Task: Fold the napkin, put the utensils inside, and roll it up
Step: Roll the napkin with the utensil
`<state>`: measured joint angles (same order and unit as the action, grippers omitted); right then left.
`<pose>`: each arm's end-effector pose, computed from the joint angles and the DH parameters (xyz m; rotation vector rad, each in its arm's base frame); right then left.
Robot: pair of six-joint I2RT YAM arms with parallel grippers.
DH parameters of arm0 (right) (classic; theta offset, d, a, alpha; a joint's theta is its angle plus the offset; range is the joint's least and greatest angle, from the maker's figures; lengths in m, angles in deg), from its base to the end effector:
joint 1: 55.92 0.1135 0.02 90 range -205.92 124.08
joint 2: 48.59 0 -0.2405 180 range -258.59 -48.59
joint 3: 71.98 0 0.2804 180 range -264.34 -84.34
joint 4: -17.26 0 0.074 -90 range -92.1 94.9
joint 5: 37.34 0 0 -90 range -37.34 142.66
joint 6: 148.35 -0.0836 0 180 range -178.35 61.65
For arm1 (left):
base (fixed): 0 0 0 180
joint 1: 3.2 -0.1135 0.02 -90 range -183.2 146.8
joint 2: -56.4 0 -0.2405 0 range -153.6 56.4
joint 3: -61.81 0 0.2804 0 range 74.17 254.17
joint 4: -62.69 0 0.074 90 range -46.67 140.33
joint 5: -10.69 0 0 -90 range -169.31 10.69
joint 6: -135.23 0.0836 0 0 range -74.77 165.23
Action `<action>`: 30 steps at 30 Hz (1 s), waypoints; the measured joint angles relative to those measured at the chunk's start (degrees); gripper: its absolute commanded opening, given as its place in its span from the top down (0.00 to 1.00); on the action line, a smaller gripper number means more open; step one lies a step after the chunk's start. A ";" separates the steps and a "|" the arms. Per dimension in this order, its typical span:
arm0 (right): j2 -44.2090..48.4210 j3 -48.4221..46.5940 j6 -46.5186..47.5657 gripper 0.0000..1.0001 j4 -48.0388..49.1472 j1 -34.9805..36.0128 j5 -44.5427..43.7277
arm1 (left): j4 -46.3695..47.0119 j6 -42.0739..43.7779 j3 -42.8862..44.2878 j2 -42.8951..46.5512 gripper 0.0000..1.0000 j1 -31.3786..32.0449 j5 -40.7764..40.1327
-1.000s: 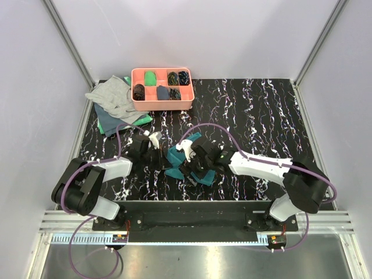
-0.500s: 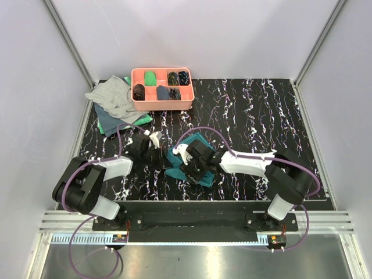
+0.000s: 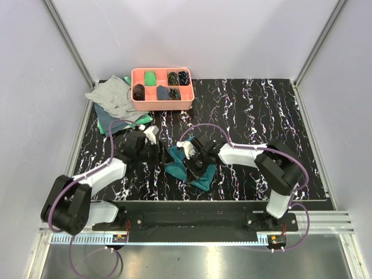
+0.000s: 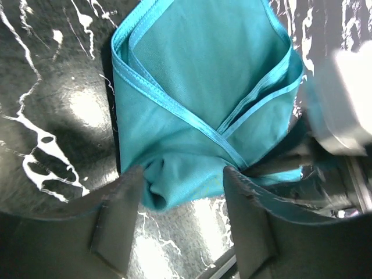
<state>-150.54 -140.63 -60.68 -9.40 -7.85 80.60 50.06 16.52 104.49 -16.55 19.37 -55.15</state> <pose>0.2236 0.3075 0.0668 -1.2271 2.4409 0.9250 0.2655 -0.1474 0.0998 0.0957 2.4253 -0.9221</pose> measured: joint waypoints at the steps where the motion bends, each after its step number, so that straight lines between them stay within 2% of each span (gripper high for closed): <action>1: -0.59 -0.44 -0.17 0.72 -0.37 -0.55 1.11 | -0.59 0.17 0.00 1.18 0.29 0.00 -0.50; 5: -3.74 -3.13 -0.52 0.73 -2.67 -2.80 6.95 | -1.07 0.39 -1.01 4.37 0.23 0.00 -1.99; 10: -7.21 -6.08 -0.44 0.73 -5.60 -4.68 12.59 | -0.94 0.33 -3.32 4.02 0.22 0.00 -3.34; 17: -11.23 -8.35 -0.04 0.73 -8.13 -6.14 19.85 | 3.67 0.20 -4.92 0.35 0.27 0.00 -3.39; 25: -14.60 -10.34 0.76 0.74 -10.16 -7.32 25.18 | 10.82 0.57 -6.10 -3.21 0.29 0.00 -2.91; 30: -15.52 -10.93 1.05 0.74 -11.13 -7.69 26.64 | 15.21 1.29 -6.21 -5.68 0.35 0.00 -1.77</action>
<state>-166.06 -151.56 -59.63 -20.53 -15.54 107.25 65.27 17.81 98.29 -22.23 19.37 -56.92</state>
